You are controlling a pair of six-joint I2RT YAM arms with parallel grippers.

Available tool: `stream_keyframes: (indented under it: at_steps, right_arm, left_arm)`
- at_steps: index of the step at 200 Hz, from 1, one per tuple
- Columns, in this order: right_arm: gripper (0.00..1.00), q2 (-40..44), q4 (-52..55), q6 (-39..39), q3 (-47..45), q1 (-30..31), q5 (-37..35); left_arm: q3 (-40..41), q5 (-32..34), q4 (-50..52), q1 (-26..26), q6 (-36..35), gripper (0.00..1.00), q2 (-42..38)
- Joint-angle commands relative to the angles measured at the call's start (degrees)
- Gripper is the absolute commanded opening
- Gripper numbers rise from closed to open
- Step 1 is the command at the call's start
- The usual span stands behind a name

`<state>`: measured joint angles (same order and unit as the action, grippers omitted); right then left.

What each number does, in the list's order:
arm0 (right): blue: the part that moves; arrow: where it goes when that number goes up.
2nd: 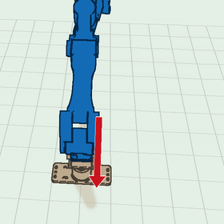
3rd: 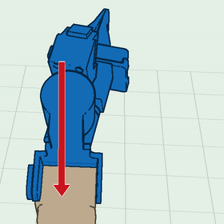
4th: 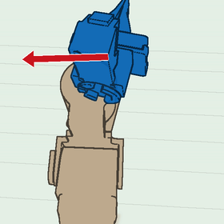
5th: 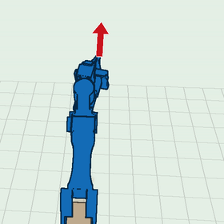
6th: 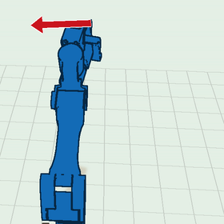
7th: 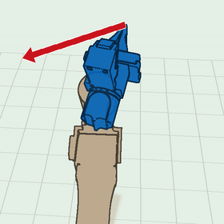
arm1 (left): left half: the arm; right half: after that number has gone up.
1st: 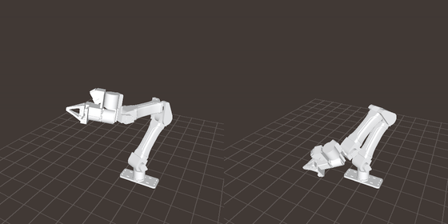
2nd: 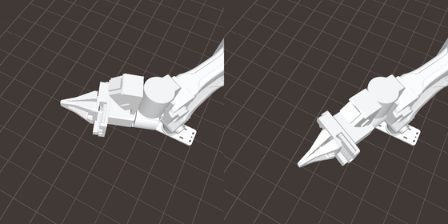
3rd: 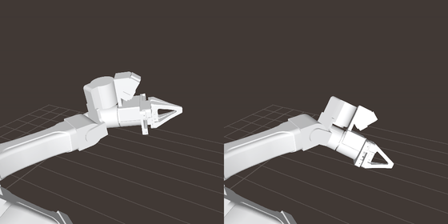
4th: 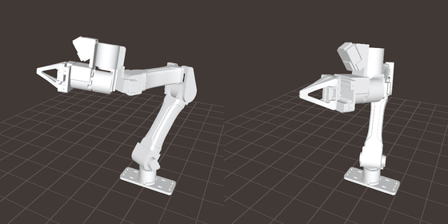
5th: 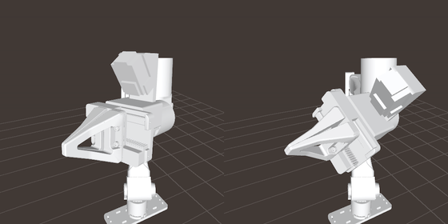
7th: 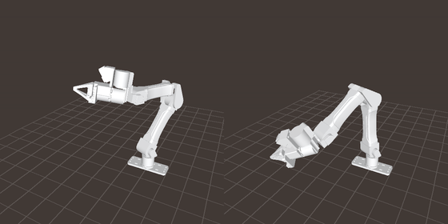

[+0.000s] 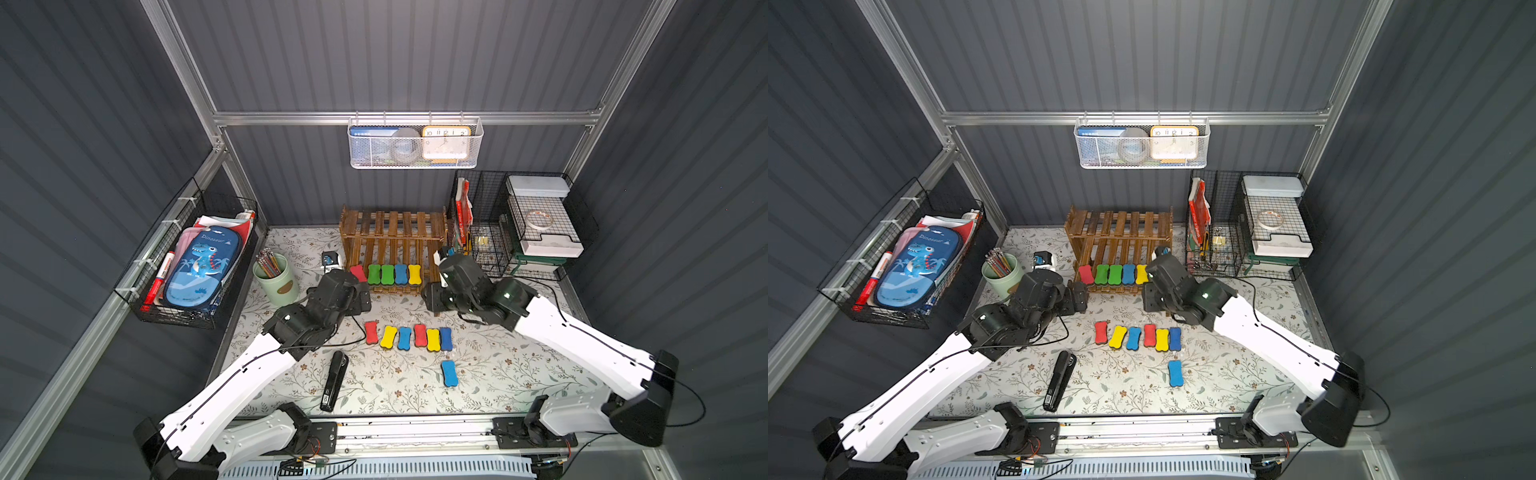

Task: Remove the whiteboard erasers from the shelf
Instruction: Place the whiteboard eraser at the center of the board.

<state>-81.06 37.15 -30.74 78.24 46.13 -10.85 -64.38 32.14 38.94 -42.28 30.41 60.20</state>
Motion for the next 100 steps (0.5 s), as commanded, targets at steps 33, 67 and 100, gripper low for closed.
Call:
stream_keyframes:
  at_steps: [33, 67, 100]
  right_arm:
    - [0.51, -10.08, -4.17, -3.04, 4.34, -1.01, -9.59]
    - [0.51, -13.49, -6.34, -4.01, 6.13, -1.30, -9.21]
    - [0.51, -14.07, -10.41, -5.37, 4.65, -1.25, -11.19]
  left_arm:
    - [-2.43, 1.80, 2.37, 0.27, -1.33, 0.99, -3.33]
    - [-2.71, 1.61, 2.56, 0.28, -1.87, 0.99, -2.92]
    - [-2.40, 1.20, 2.11, 0.27, -2.09, 0.99, -2.64]
